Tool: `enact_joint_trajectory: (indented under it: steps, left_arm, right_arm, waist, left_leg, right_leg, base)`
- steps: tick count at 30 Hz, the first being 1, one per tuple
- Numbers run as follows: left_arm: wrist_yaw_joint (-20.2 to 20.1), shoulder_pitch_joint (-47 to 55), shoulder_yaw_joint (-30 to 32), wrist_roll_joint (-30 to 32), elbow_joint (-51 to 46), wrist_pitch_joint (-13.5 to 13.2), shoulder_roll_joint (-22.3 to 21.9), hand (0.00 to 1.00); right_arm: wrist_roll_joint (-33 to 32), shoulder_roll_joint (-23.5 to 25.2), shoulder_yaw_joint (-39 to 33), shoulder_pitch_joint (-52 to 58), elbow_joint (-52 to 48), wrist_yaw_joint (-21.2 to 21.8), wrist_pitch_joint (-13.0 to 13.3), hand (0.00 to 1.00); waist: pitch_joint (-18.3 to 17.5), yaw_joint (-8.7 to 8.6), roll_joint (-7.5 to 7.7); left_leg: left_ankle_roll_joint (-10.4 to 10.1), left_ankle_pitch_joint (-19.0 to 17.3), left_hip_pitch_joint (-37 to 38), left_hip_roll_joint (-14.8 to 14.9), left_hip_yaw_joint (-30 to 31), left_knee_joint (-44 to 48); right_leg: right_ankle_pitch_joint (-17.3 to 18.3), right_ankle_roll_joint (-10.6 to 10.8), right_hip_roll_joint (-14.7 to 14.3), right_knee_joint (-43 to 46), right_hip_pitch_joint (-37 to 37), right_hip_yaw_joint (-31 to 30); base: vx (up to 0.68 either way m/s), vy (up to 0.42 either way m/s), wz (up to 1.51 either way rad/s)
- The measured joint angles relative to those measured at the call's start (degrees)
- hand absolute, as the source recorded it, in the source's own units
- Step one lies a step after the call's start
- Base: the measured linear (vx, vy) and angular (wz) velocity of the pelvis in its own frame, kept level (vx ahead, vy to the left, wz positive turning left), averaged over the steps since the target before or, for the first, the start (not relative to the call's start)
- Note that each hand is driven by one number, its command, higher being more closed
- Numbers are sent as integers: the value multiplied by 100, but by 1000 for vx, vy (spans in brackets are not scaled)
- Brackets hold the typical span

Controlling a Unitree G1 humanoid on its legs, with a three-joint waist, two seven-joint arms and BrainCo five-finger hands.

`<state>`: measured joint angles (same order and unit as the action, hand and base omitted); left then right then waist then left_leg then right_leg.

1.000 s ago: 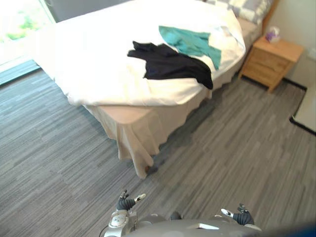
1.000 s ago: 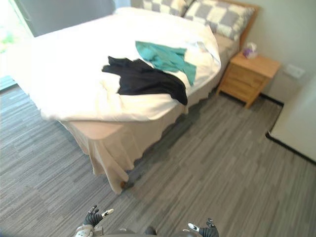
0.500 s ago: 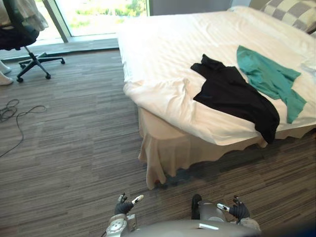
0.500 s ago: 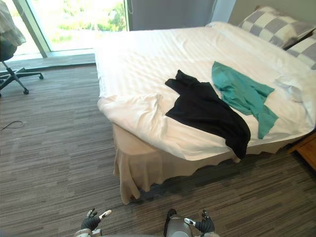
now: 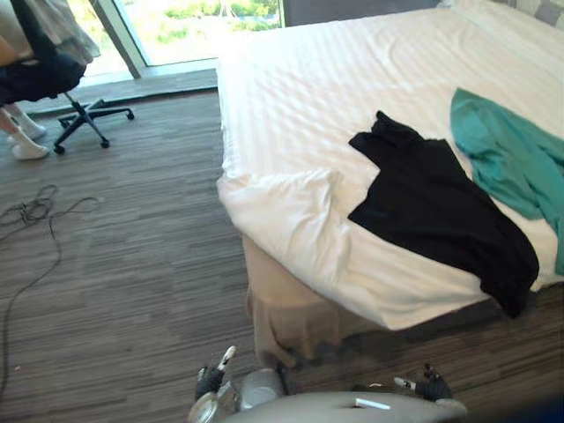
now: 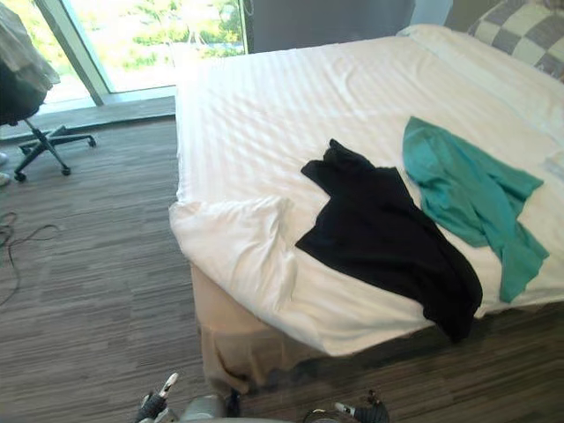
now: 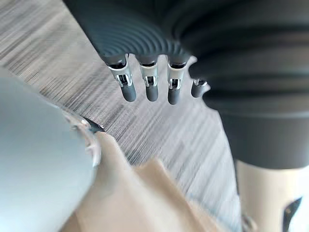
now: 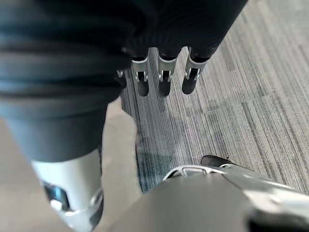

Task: Tidy the bed and pick cloth on bed and put in laundry

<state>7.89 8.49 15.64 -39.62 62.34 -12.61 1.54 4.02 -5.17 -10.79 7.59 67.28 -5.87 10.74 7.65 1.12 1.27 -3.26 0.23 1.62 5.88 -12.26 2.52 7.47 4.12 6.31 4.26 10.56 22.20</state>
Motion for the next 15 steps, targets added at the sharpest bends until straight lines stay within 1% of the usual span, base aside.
enact_joint_trajectory:
  steps: [1,3,4,6,8,9,10,11,13,14,15]
  left_arm:
    - [21,19,56,-90,2,4,0,0]
    - [156,137,196,-495,-4,-1,19,0]
    - [233,222,312,-730,3,-8,18,0]
    - [299,261,430,-1024,36,-23,10,0]
    - [405,276,504,-1409,84,-217,-34,0]
    - [501,279,628,-1709,146,-421,-73,0]
    - [590,280,736,-1845,170,-538,-83,0]
    - [659,283,816,-1888,175,-642,-83,0]
    - [936,314,1374,-2047,-121,-962,-46,0]
    - [1046,318,1540,-2025,-284,-1029,-22,0]
    - [1305,303,1890,-1848,-674,-1134,88,0]
  right_arm:
    - [-30,5,-13,-9,5,7,-18,0]
    - [-43,6,-55,-66,7,43,-83,0]
    - [-45,7,-82,-118,7,52,-147,0]
    - [-44,-1,-98,-149,8,54,-235,0]
    - [-52,-2,-121,-243,34,60,-353,0]
    - [-57,-17,-141,-292,69,77,-412,0]
    - [-61,-46,-187,-318,81,102,-472,0]
    - [-71,-56,-206,-338,84,117,-527,0]
    - [-171,-112,-213,-396,67,192,-690,0]
    - [-171,-130,-218,-415,61,232,-742,0]
    - [-172,-172,-222,-470,48,349,-844,0]
  waist:
    - [-12,2,5]
    - [-14,39,-11]
    - [-39,70,-33]
    - [-75,136,-29]
    - [-59,139,-67]
    - [-48,134,-97]
    - [-39,137,-118]
    - [-37,141,-127]
    - [-49,145,-171]
    - [-46,150,-186]
    - [-35,163,-221]
  left_leg:
    - [3,17,67,-26,33,-74]
    - [-17,41,277,-69,45,-186]
    - [-43,64,357,-67,41,-257]
    - [-71,138,396,-61,41,-350]
    - [-97,321,455,-61,39,-570]
    - [-107,442,511,-46,32,-752]
    - [-115,475,539,-32,30,-806]
    - [-119,478,540,-19,29,-806]
    - [-122,480,538,6,28,-808]
    - [-122,480,537,17,29,-809]
    - [-122,480,530,20,29,-814]
  right_leg:
    - [0,0,10,8,58,37]
    - [0,0,40,66,201,57]
    - [0,1,39,94,239,57]
    - [-9,15,28,98,251,59]
    - [-39,67,5,98,234,64]
    - [-49,88,-28,98,215,63]
    - [-49,89,-52,98,217,64]
    - [-49,89,-63,98,219,63]
    - [-49,89,-94,97,215,61]
    - [-49,89,-98,96,215,61]
    - [-46,91,-103,88,212,60]
  base:
    - [225,36,45]
    - [130,-3,26]
    - [75,-37,10]
    - [33,-76,8]
    - [-11,-89,12]
    - [-30,-77,4]
    - [-34,-76,2]
    - [-36,-56,-2]
    - [-51,-50,0]
    - [-88,-29,1]
    - [-91,-15,1]
